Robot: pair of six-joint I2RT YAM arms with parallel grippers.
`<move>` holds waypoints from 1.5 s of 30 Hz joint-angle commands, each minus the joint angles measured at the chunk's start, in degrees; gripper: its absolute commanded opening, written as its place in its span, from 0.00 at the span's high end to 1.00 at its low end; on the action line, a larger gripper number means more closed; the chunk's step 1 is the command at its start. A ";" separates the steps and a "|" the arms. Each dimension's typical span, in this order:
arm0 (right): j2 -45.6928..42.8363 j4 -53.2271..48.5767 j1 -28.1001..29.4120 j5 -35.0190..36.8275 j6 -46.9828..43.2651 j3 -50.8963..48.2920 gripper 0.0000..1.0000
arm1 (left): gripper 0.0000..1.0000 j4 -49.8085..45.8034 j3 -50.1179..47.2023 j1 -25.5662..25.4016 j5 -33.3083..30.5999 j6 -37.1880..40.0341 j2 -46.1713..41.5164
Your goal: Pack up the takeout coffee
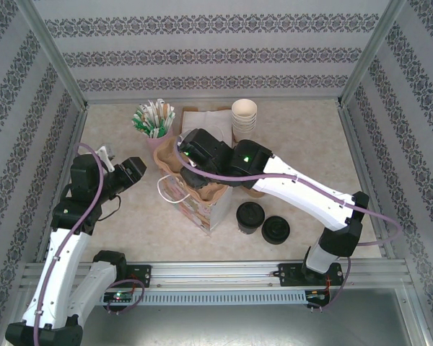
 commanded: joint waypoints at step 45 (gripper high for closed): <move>3.07 -0.36 1.10 5.61 -0.91 -3.72 0.64 | 0.42 -0.14 2.07 -0.47 1.96 0.81 0.01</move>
